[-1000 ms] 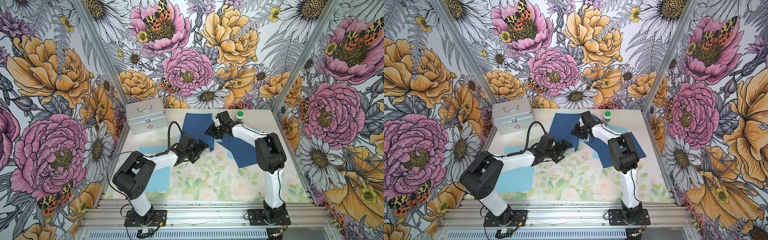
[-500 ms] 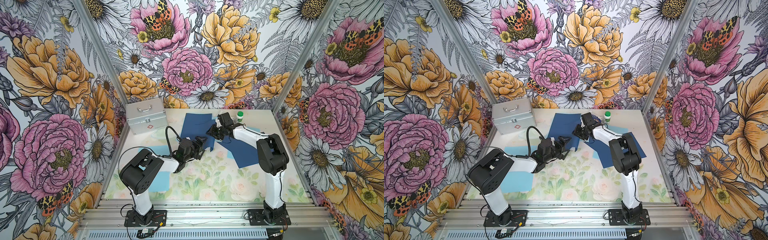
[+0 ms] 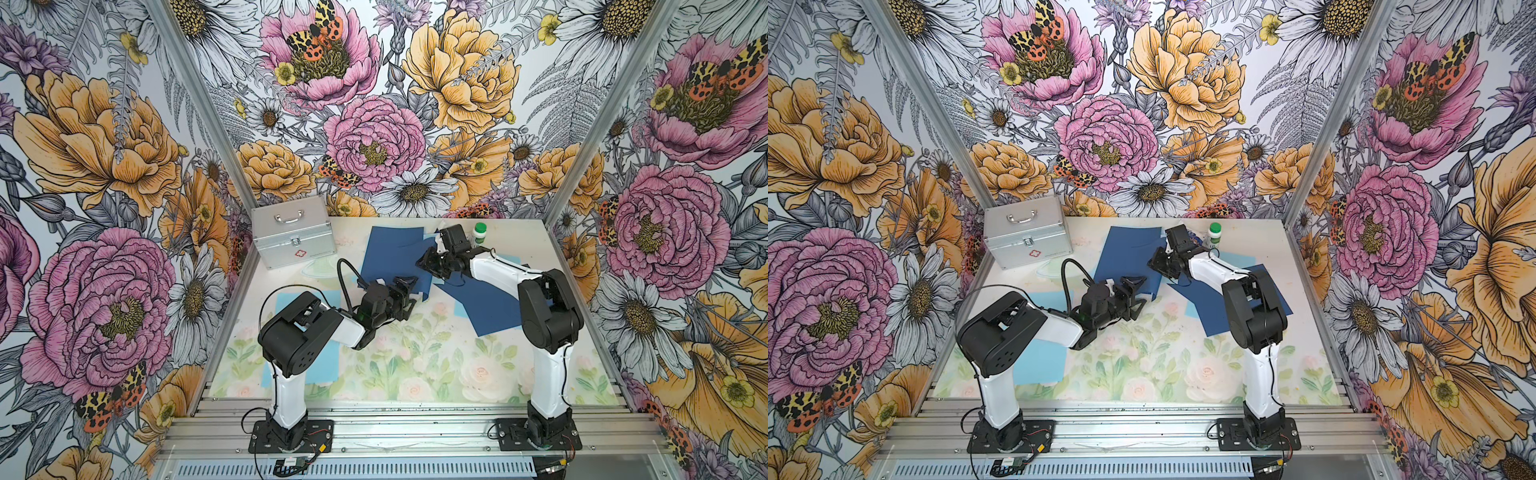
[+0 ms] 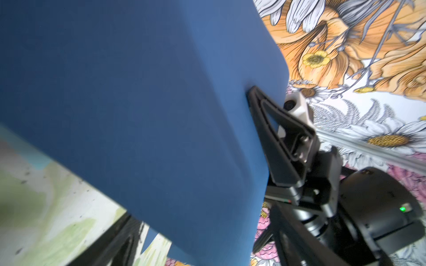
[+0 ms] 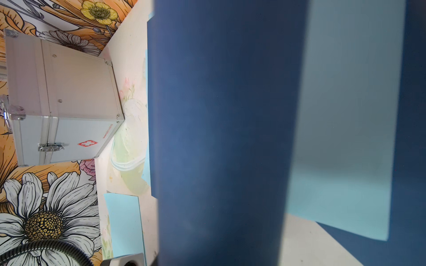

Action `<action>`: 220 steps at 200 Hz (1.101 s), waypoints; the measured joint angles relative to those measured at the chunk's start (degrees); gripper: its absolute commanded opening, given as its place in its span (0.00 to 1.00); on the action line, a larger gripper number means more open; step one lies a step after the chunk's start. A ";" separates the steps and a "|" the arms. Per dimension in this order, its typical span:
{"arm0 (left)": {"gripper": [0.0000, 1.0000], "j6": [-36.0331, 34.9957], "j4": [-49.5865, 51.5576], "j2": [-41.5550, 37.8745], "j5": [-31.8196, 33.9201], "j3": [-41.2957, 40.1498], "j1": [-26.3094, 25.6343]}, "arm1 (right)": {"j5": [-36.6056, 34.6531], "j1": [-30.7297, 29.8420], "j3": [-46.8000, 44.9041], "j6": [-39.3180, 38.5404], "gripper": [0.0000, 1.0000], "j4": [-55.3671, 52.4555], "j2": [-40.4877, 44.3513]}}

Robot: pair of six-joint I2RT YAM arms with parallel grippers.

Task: Sort the scattered colored papers by color
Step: Pick up the colored paper.

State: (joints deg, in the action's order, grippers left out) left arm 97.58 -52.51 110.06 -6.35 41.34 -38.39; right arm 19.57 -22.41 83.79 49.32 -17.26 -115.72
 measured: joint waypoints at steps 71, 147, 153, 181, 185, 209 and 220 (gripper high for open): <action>0.30 -0.04 -1.36 2.51 3.26 2.27 0.15 | -1.49 0.28 -5.64 -0.04 0.38 0.24 2.47; 0.00 -3.32 6.62 1.27 3.41 4.20 0.72 | -2.27 1.03 -8.48 0.37 0.42 0.39 3.19; 0.00 -3.52 7.37 1.29 3.32 4.50 0.76 | -2.40 1.03 -8.66 0.39 0.43 0.39 3.41; 0.00 -6.45 12.66 1.11 2.32 7.10 0.83 | -2.49 1.60 -10.03 0.48 0.61 0.42 4.98; 0.00 -7.08 14.10 0.98 2.03 7.74 0.87 | -2.43 1.68 -10.38 -0.04 0.64 0.42 5.33; 0.00 -13.99 24.55 -1.05 0.79 13.20 1.31 | -2.62 3.39 -13.44 -0.90 0.77 0.15 8.59; 0.00 -17.99 30.10 -2.62 0.68 16.72 1.40 | -2.93 4.72 -15.21 -1.81 0.81 -0.59 10.93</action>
State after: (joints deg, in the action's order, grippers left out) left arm 79.59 -22.41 107.44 -5.67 58.06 -36.99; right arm 16.64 -17.69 68.58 47.51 -17.85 -104.79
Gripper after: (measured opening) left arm 0.042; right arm 0.770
